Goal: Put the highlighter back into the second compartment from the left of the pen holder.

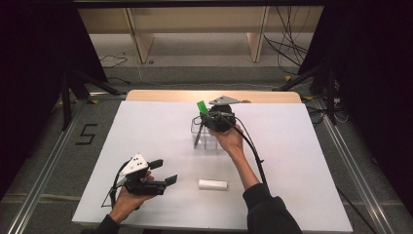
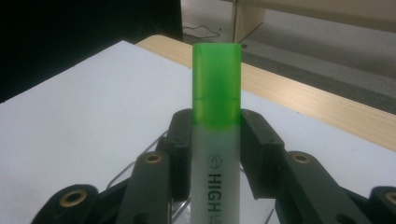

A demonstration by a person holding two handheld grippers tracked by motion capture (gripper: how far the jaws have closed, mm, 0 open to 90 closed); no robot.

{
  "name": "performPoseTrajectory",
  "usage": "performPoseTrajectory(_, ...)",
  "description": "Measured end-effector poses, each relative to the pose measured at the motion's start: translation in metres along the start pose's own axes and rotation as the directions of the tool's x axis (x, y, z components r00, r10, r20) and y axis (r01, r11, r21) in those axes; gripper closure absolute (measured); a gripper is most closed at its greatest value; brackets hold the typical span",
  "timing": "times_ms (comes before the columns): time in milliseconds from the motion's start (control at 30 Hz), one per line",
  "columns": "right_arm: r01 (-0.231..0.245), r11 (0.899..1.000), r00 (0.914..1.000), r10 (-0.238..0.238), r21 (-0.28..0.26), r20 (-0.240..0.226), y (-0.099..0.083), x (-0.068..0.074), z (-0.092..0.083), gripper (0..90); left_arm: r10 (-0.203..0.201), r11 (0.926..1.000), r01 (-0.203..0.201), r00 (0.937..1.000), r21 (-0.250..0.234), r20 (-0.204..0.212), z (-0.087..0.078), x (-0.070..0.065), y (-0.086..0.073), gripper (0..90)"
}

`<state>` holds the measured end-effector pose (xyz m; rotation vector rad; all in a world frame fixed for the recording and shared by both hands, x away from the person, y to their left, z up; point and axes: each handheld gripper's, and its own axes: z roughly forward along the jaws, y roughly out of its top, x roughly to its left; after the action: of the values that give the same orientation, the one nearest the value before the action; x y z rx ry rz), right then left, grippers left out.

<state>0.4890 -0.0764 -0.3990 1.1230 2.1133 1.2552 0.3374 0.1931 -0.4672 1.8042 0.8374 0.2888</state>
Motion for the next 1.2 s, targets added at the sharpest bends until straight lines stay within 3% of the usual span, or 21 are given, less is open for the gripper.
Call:
performPoseTrajectory(167,0.005,1.0,1.0,-0.005,0.004,-0.003,-0.003,0.0,-0.001,65.4,-0.003,1.0,0.003,1.0,-0.005,-0.003,0.0,0.0,0.0,15.7)
performPoseTrajectory(267,-0.013,1.0,0.9995,0.012,-0.004,-0.028,-0.002,-0.001,-0.005,51.5,-0.004,1.0,0.004,1.0,-0.003,0.001,0.0,0.0,0.0,15.7)
performPoseTrajectory(300,-0.011,1.0,0.9995,0.011,-0.004,-0.03,-0.001,-0.001,-0.006,50.6,-0.008,1.0,0.008,1.0,-0.004,0.001,0.001,0.0,0.0,15.7)
performPoseTrajectory(467,0.045,0.999,0.9989,-0.045,0.011,-0.017,0.0,0.001,-0.02,41.7,-0.008,1.0,0.008,1.0,-0.002,0.002,0.0,0.0,0.0,15.7)
performPoseTrajectory(567,0.069,0.997,0.9969,-0.068,0.015,-0.038,-0.003,0.002,-0.031,39.8,-0.007,1.0,0.007,1.0,-0.001,0.004,0.0,0.001,0.0,15.8)
performPoseTrajectory(833,0.127,0.989,0.9787,-0.112,0.081,-0.172,-0.017,0.012,-0.053,32.9,-0.014,0.9999,0.014,0.9999,0.003,0.005,0.0,0.001,0.0,15.7)
performPoseTrajectory(967,0.17,0.98,0.9663,-0.146,0.098,-0.212,-0.023,0.02,-0.06,32.2,-0.014,0.9999,0.014,0.9999,0.0,0.005,0.0,0.001,0.0,15.8)
performPoseTrajectory(1200,0.17,0.979,0.9581,-0.137,0.116,-0.252,-0.033,0.022,-0.065,31.9,-0.017,0.9999,0.017,0.9998,0.0,0.005,0.0,0.001,0.0,15.7)
